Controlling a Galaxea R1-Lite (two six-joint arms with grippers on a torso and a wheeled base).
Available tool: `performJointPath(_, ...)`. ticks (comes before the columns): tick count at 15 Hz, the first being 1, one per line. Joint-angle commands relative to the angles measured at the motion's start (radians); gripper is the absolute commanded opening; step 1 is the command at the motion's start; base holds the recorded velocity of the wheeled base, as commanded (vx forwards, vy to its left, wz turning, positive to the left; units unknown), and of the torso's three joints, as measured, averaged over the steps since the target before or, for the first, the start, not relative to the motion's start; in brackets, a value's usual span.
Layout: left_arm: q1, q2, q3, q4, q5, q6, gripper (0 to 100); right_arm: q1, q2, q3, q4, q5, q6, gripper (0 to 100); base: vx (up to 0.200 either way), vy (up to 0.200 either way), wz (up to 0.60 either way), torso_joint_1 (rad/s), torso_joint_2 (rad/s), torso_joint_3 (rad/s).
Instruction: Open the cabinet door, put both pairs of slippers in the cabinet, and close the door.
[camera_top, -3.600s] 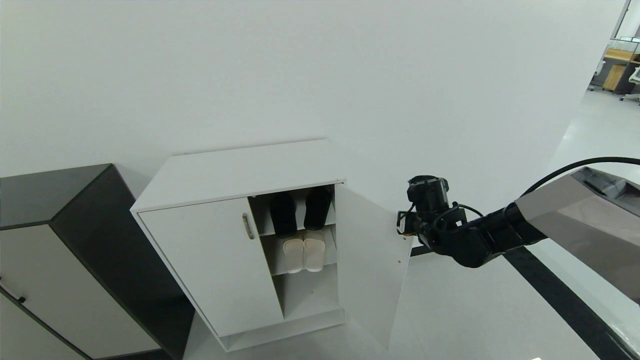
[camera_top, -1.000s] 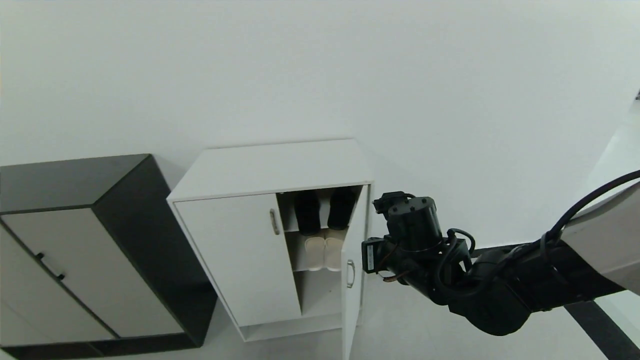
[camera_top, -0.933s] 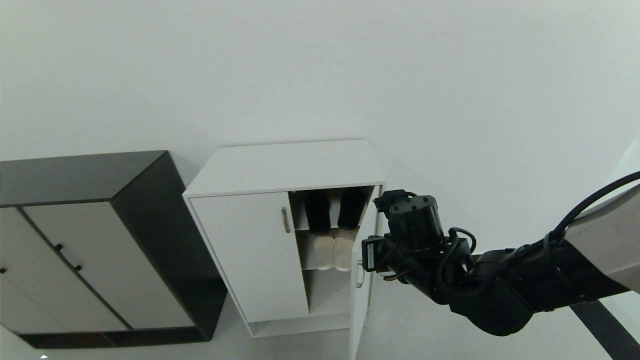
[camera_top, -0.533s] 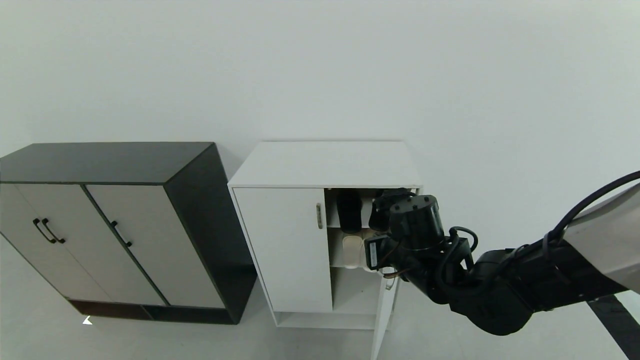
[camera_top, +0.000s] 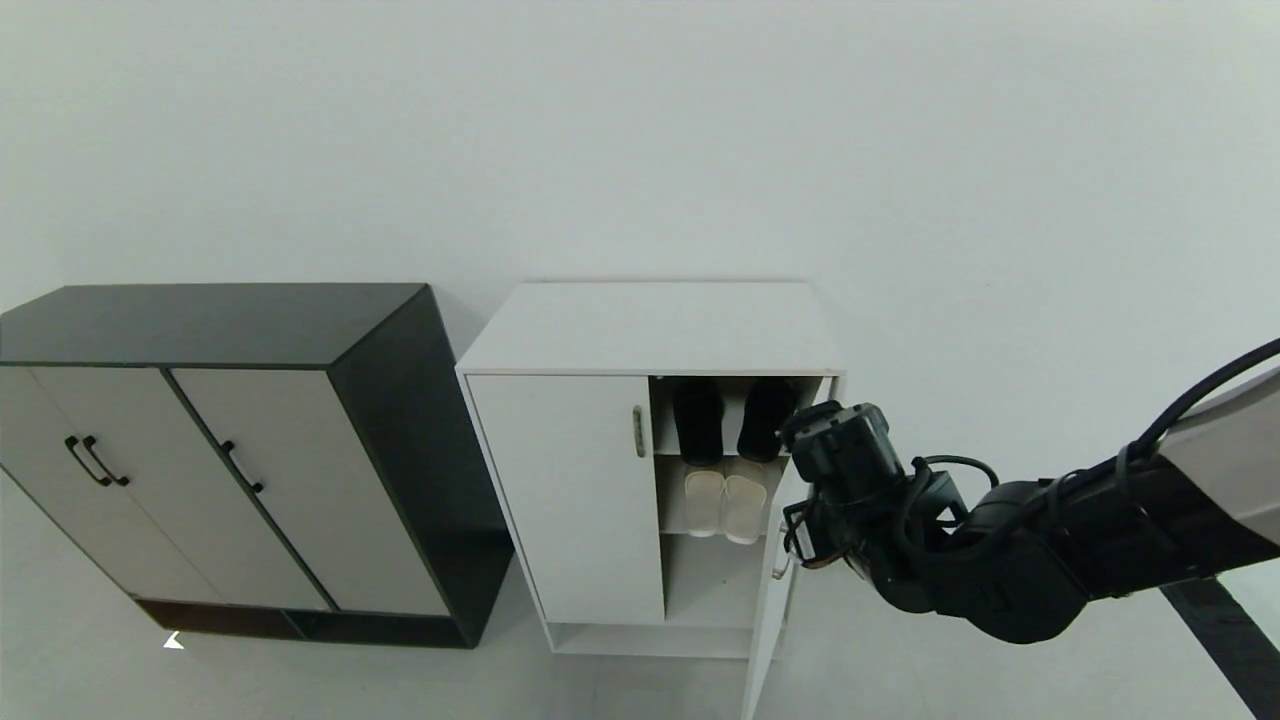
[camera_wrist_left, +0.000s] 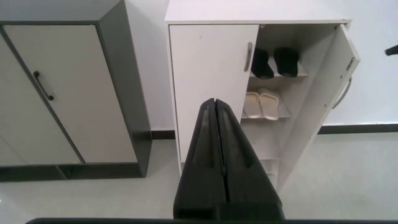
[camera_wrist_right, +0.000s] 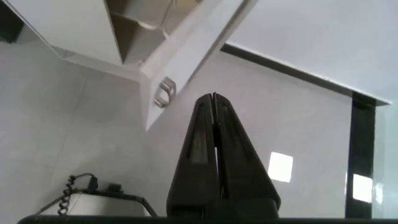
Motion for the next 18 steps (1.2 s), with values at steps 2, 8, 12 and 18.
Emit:
performJointPath(2, 0.0, 0.001, 0.0, 0.0, 0.0, 0.001, 0, -0.03, 0.064, -0.033, -0.004, 0.039, 0.009, 0, 0.0, 0.0, 0.0, 0.0, 0.0, 0.0)
performJointPath(8, 0.0, 0.001, 0.0, 0.0, -0.001, 0.002, 0, -0.072, 0.247, -0.081, -0.224, 0.105, 0.018, 0, 0.0, 0.0, 0.0, 0.0, 0.0, 0.0)
performJointPath(12, 0.0, 0.001, 0.0, 0.001, -0.001, 0.002, 0, -0.07, 0.29, -0.102, -0.409, 0.143, 0.033, 0, 0.0, 0.0, 0.0, 0.0, 0.0, 0.0)
performJointPath(18, 0.0, 0.001, 0.0, 0.0, -0.001, 0.004, 0, -0.084, 0.216, 0.048, -0.583, 0.396, 0.092, 0, 0.0, 0.0, 0.0, 0.0, 0.0, 0.0)
